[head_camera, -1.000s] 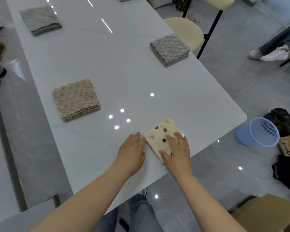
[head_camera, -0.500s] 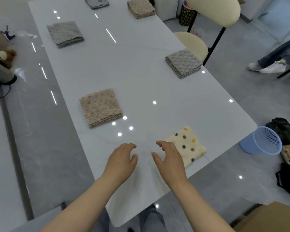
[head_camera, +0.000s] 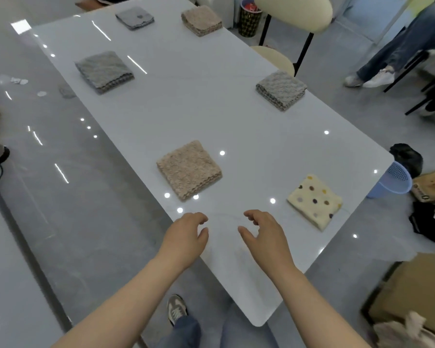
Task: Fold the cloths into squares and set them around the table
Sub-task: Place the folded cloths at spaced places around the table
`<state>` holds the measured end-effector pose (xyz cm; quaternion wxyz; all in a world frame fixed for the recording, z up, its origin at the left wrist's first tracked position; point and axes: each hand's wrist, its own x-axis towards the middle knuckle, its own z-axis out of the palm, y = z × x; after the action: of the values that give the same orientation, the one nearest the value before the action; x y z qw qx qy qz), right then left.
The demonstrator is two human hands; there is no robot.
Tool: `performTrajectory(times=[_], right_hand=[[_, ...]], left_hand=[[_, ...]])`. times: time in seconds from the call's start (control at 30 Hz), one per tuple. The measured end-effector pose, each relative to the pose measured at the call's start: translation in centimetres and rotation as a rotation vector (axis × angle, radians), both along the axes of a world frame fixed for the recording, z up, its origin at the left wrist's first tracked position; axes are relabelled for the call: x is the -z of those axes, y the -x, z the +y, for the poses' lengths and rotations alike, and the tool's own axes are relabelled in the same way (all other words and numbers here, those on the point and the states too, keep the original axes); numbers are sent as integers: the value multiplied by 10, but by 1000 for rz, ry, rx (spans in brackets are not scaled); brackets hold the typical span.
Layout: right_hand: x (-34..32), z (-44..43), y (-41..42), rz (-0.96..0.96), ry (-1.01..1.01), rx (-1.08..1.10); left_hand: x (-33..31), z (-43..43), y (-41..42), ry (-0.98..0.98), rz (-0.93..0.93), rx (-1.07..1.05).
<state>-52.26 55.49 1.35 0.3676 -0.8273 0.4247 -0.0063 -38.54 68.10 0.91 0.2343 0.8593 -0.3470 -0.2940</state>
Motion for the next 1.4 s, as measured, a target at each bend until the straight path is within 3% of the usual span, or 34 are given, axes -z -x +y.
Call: performTrajectory(times=[0.73, 0.97, 1.2, 1.4], right_hand=[[17, -33, -53, 9, -130, 55], [25, -22, -92, 12, -167, 205], [32, 17, -142, 18, -204, 486], [36, 35, -169, 42, -257, 668]], left_hand=[[1, -54, -84, -34, -118, 12], [15, -64, -145, -60, -152, 157], [31, -69, -219, -72, -174, 338], [41, -69, -247, -92, -54, 407]])
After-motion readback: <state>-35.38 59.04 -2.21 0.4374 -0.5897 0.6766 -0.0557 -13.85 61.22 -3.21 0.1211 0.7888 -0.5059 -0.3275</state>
